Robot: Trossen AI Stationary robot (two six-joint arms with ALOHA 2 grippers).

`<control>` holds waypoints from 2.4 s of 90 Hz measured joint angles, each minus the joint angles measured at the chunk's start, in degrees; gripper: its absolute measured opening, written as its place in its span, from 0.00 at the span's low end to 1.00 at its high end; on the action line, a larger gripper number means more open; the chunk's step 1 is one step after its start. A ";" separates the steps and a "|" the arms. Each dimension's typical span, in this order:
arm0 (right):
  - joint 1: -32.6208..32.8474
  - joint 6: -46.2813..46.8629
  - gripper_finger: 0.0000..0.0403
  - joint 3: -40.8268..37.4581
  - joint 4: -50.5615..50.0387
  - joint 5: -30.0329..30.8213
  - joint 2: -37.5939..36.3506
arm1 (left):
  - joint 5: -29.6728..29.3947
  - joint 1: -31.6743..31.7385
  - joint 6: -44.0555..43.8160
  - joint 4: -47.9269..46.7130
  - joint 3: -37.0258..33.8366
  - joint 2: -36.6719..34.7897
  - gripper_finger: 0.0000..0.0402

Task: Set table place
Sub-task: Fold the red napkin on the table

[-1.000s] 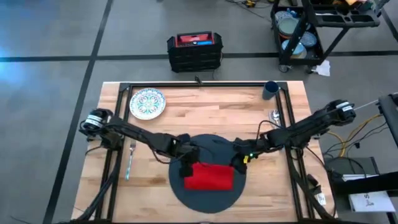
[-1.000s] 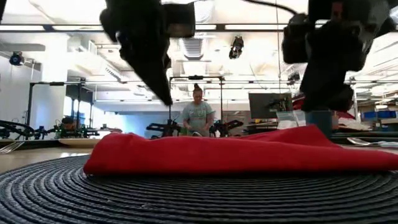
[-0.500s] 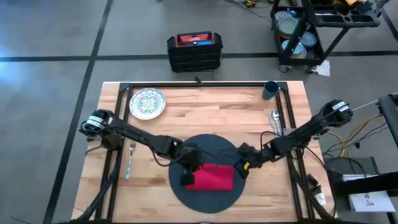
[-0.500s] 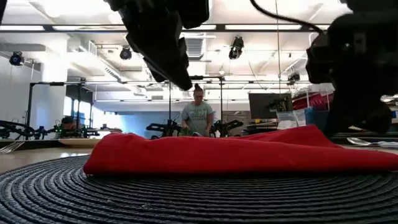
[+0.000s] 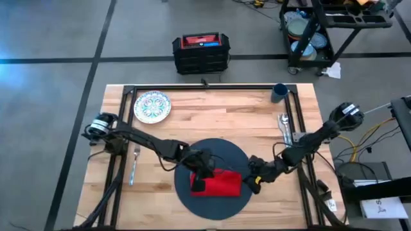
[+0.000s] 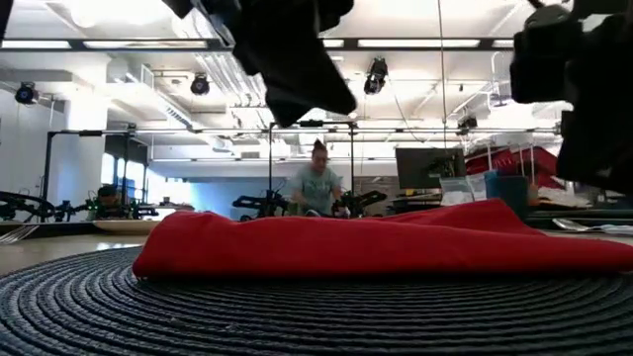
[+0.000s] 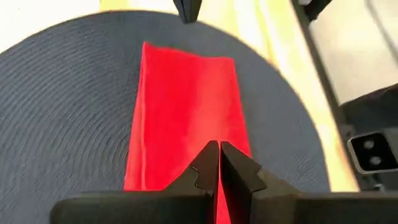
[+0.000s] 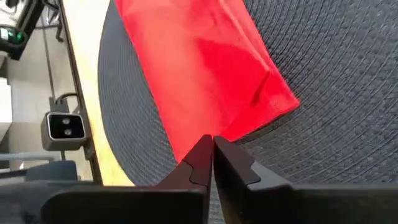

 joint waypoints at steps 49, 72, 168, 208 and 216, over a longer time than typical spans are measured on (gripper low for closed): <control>3.94 4.53 0.09 0.85 1.81 4.13 8.38 | -5.33 -2.30 -0.88 -7.21 -0.78 3.93 0.00; 4.46 10.48 0.00 1.18 5.06 -0.04 15.80 | -5.34 2.00 2.67 -6.33 -6.58 3.90 0.00; 0.37 12.94 0.00 1.16 4.72 -1.25 15.96 | 3.59 10.29 2.34 -12.74 -19.29 -6.30 0.00; -10.30 2.38 0.00 0.20 4.38 -1.35 15.68 | 14.00 -1.94 -15.16 1.29 -21.89 -6.24 0.00; -11.07 1.83 0.00 0.20 0.86 -1.17 14.18 | 16.11 -3.16 -16.50 1.24 -21.81 -6.26 0.00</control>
